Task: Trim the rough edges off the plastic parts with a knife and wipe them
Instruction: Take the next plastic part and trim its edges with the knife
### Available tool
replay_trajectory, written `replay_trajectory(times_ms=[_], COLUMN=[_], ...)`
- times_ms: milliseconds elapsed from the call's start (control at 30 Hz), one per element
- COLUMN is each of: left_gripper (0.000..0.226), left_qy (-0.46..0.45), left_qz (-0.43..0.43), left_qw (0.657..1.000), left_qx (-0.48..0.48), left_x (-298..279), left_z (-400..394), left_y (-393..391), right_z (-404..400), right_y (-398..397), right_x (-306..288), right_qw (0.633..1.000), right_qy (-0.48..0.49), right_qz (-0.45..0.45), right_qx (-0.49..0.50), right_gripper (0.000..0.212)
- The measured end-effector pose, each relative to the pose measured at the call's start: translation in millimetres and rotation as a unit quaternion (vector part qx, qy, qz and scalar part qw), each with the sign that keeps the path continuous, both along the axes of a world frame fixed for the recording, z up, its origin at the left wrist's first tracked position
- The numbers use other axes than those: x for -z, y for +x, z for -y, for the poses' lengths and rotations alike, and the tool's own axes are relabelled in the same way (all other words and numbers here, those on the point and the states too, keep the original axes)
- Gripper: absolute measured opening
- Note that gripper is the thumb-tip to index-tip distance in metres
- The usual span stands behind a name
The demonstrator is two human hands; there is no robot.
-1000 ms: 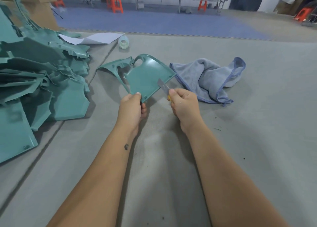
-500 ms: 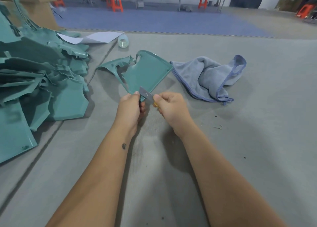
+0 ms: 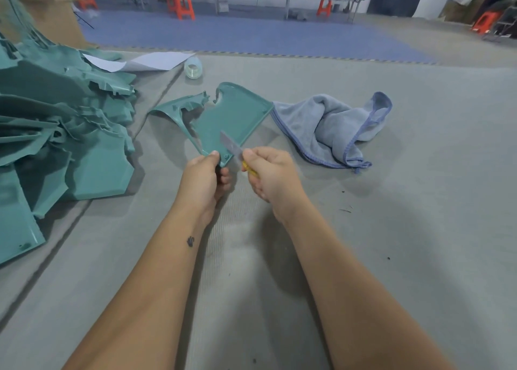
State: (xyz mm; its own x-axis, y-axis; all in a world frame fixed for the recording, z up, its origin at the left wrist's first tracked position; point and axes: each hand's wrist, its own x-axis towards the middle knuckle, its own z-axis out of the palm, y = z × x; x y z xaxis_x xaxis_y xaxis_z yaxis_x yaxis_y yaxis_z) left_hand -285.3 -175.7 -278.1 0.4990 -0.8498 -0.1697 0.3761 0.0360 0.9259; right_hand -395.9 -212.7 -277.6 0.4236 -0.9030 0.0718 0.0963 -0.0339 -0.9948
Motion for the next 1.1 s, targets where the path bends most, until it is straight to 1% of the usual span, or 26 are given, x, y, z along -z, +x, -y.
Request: replay_trajectory(times_ms=[67,133,200,300,467,633,833,933,1033,1100], left_gripper=[0.026,0.027,0.028,0.030,0.032,0.029,0.031,0.029,0.027,0.026], left_qy=[-0.014,-0.020,-0.021,-0.027,-0.026,-0.021,-0.014,0.002,0.020,0.023], left_qz=[-0.033,-0.049,-0.050,-0.051,-0.045,-0.023,-0.014,0.012,0.058,0.061], left_qw=[0.999,0.998,0.998,0.997,0.998,0.999,0.999,1.000,0.998,0.998], left_qx=[0.015,0.027,0.032,0.042,0.045,0.037,0.031,0.026,0.019,0.019], left_x=[-1.1,-1.4,-1.1,0.0,0.5,0.2,-1.9,-1.1,-0.4,-0.7], left_z=[-1.0,-1.4,-1.1,-0.7,-1.3,-1.5,-2.7,-4.3,-5.8,-6.3], left_y=[1.5,2.7,3.3,3.7,4.8,2.9,2.5,1.6,-0.4,-1.0], right_z=[-2.9,-2.7,-0.9,-0.9,-1.8,-2.3,1.1,13.1,29.0,36.0], right_y=[3.5,3.7,2.4,1.9,3.2,3.7,7.8,0.5,-18.4,-27.7], right_x=[1.8,3.6,4.8,5.3,6.2,7.0,7.7,3.5,1.1,1.5], right_qw=[0.999,0.995,0.990,0.986,0.980,0.965,0.957,0.950,0.941,0.941], right_qy=[-0.008,-0.038,-0.073,-0.105,-0.125,-0.179,-0.194,-0.188,-0.176,-0.154], right_qz=[-0.039,-0.088,-0.114,-0.120,-0.140,-0.169,-0.181,-0.158,-0.163,-0.136], right_qx=[-0.014,0.002,0.025,0.040,0.059,0.091,0.121,0.190,0.238,0.267], right_gripper=[0.036,0.035,0.038,0.040,0.040,0.039,0.040,0.041,0.043,0.047])
